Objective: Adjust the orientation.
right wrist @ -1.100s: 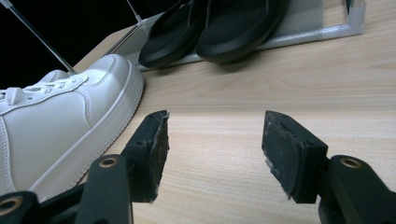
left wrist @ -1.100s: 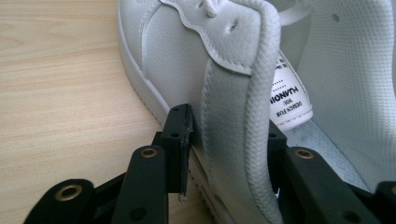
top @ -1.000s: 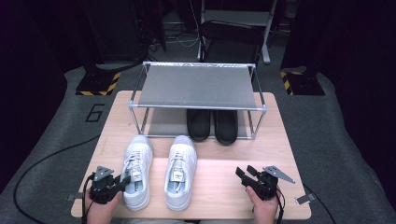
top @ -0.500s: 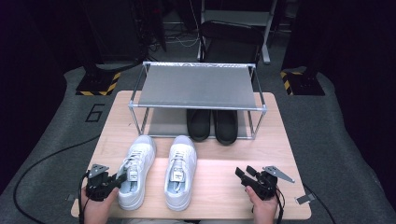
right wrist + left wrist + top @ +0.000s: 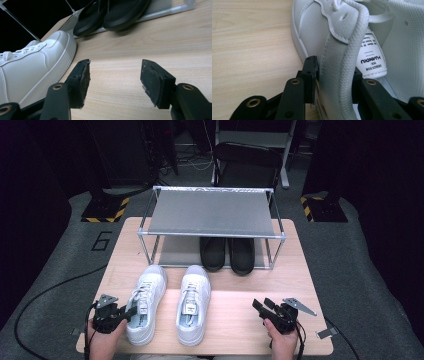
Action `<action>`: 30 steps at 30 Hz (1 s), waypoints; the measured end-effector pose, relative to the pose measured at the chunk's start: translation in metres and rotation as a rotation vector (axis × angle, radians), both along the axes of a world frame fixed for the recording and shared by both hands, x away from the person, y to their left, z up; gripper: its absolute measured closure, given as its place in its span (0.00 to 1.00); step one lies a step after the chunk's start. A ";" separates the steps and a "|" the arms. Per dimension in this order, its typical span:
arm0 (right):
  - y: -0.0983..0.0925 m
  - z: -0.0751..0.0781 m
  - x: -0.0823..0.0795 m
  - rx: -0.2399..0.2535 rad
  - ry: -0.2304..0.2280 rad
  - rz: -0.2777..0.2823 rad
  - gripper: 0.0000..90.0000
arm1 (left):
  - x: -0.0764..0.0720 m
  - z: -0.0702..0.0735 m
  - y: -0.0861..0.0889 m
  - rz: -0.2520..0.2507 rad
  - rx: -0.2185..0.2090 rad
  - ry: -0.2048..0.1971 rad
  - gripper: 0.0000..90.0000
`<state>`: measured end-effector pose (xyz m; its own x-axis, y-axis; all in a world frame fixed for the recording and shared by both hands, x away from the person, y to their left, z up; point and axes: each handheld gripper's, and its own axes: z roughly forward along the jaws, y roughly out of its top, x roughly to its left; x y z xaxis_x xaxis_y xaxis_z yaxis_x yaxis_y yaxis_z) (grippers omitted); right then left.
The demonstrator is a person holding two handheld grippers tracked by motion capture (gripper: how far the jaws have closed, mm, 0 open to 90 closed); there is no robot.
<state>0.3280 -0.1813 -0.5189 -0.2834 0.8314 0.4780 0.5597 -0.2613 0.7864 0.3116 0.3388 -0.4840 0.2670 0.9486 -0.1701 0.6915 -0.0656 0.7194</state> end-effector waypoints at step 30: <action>-0.005 -0.003 0.002 0.047 0.019 -0.018 0.45 | 0.001 -0.002 0.003 -0.001 0.011 -0.062 0.90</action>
<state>0.3296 -0.1863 -0.5224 -0.2590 0.8126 0.5221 0.5692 -0.3083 0.7622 0.3127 0.3416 -0.4863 0.2776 0.9500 -0.1432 0.6456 -0.0741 0.7601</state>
